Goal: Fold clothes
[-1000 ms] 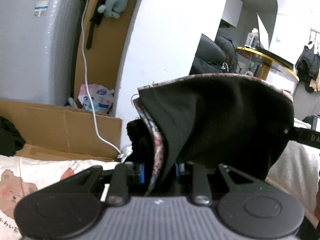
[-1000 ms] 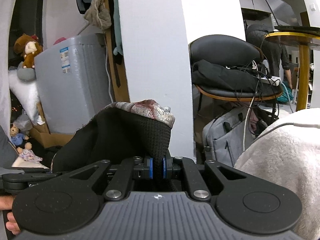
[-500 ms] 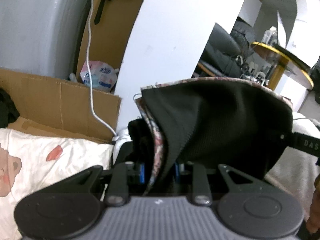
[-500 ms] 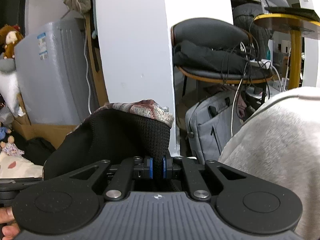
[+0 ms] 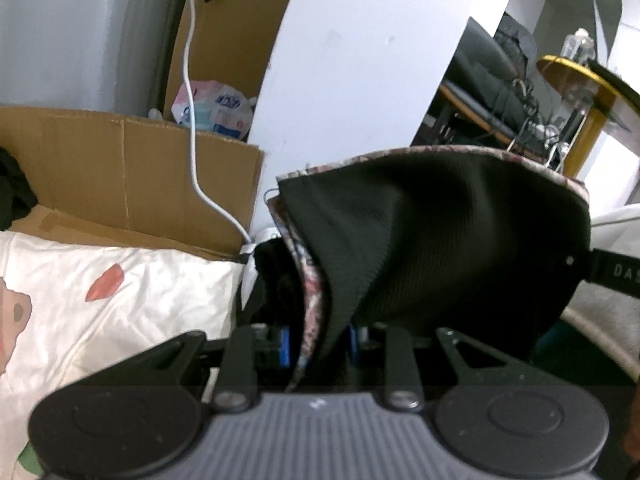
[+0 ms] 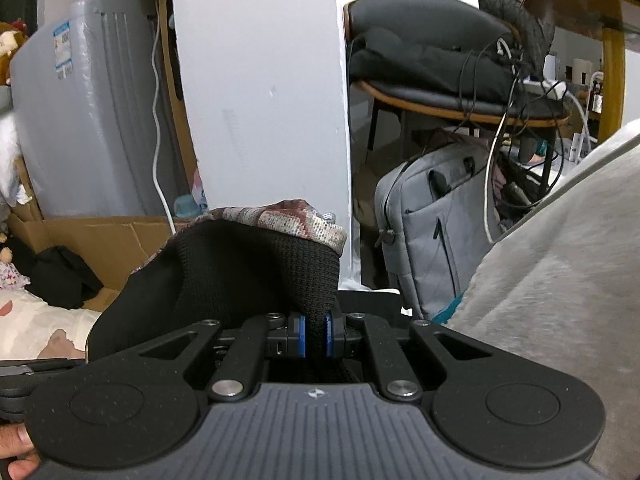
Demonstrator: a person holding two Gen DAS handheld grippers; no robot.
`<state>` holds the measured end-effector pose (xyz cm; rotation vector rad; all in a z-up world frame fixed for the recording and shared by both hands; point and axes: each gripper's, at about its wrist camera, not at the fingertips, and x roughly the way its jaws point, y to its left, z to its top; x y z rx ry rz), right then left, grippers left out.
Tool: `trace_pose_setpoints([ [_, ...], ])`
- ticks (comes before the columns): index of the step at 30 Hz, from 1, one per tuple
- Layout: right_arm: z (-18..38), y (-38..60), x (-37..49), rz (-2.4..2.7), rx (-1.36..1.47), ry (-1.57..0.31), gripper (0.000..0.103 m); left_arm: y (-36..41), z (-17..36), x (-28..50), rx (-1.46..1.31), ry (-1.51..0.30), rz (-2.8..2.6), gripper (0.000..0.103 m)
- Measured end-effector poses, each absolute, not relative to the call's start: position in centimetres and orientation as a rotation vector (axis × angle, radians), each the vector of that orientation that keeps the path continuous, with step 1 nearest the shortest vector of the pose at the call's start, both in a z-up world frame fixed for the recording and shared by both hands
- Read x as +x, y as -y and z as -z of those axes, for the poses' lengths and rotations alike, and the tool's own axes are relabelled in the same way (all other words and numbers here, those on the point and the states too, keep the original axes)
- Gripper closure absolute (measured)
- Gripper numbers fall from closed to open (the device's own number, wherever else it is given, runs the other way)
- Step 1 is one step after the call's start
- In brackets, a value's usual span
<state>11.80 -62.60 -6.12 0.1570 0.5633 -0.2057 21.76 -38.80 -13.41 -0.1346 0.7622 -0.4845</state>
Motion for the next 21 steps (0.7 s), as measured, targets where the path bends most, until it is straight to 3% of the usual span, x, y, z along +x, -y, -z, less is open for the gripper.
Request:
trace_pose_setpoints([
  [21, 11.1, 66.4, 21.2, 0.214, 0.118, -0.603, 0.094, 41.9, 17.3, 30.9, -0.072, -0.766, 0.539, 0.08],
])
